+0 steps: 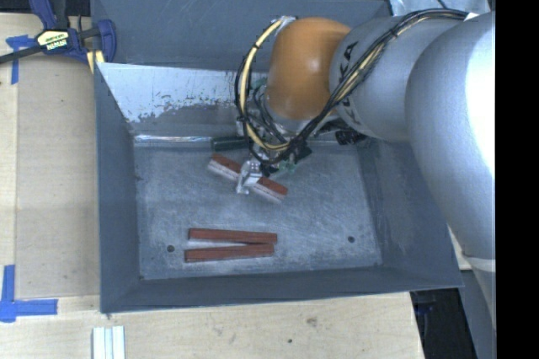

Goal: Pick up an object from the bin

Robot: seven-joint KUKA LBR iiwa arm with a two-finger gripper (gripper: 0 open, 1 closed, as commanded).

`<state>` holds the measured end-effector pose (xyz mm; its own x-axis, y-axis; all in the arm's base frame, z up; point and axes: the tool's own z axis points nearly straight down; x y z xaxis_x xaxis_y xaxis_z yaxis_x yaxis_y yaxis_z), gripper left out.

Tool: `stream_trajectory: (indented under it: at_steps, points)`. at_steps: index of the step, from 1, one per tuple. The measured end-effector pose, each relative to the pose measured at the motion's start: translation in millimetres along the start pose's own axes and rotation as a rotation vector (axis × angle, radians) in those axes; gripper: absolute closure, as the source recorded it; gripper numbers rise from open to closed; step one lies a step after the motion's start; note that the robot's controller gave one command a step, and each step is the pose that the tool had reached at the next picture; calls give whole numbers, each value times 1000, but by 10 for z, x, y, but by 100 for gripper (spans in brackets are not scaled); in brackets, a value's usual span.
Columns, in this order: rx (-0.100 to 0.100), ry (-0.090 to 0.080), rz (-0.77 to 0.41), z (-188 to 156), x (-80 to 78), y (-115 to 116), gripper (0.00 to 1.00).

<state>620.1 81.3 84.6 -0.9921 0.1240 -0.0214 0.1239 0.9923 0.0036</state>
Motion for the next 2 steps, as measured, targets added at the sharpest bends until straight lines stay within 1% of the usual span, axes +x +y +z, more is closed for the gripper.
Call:
stream_trajectory:
  at_steps: [1, 2]
  points:
    - [3, 12, 173, 85, 96, -38, 0]
    - [-2, 1, 101, 60, -4, -55, 100]
